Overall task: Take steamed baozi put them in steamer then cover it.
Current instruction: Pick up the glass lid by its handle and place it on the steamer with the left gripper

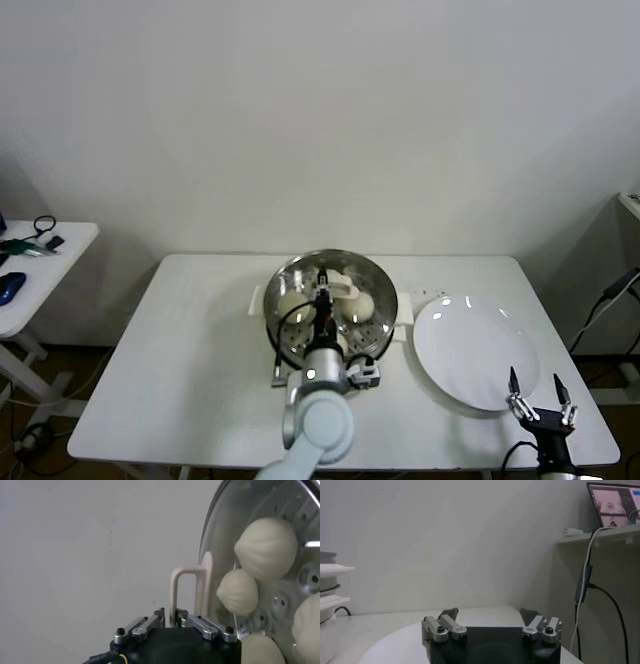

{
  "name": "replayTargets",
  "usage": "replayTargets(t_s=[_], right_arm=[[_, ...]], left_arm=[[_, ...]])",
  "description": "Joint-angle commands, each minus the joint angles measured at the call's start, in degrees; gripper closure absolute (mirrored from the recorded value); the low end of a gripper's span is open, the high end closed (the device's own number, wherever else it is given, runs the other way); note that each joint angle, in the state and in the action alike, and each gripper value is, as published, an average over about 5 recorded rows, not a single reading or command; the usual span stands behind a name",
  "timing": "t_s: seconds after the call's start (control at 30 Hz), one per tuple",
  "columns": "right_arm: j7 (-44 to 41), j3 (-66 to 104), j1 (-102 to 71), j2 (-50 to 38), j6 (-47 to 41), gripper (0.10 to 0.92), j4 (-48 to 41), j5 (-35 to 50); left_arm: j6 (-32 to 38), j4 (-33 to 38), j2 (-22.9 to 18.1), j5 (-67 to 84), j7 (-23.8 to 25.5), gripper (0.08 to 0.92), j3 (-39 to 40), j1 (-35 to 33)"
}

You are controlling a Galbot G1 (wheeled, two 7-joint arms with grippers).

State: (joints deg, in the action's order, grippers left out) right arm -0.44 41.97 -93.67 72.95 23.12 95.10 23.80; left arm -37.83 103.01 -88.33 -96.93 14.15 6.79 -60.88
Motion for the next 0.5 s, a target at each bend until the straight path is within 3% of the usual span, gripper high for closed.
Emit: replayTargets(t_s=[0.03,0.5], right_arm=[[-0.47,-0.14,-0.02,0.01,-0.56,0.203,0.14,-0.06],[-0.17,-1.74,-0.36,0.25,-2.05,0.203,0.98,-0.32]], left_arm=[[0.22,-0.27,-0.53,-0.41,-0.36,0.714,-0.31,-0.26],[-0.89,12.26,6.36,12.95,0.84,0.316,1.58,-3.12]])
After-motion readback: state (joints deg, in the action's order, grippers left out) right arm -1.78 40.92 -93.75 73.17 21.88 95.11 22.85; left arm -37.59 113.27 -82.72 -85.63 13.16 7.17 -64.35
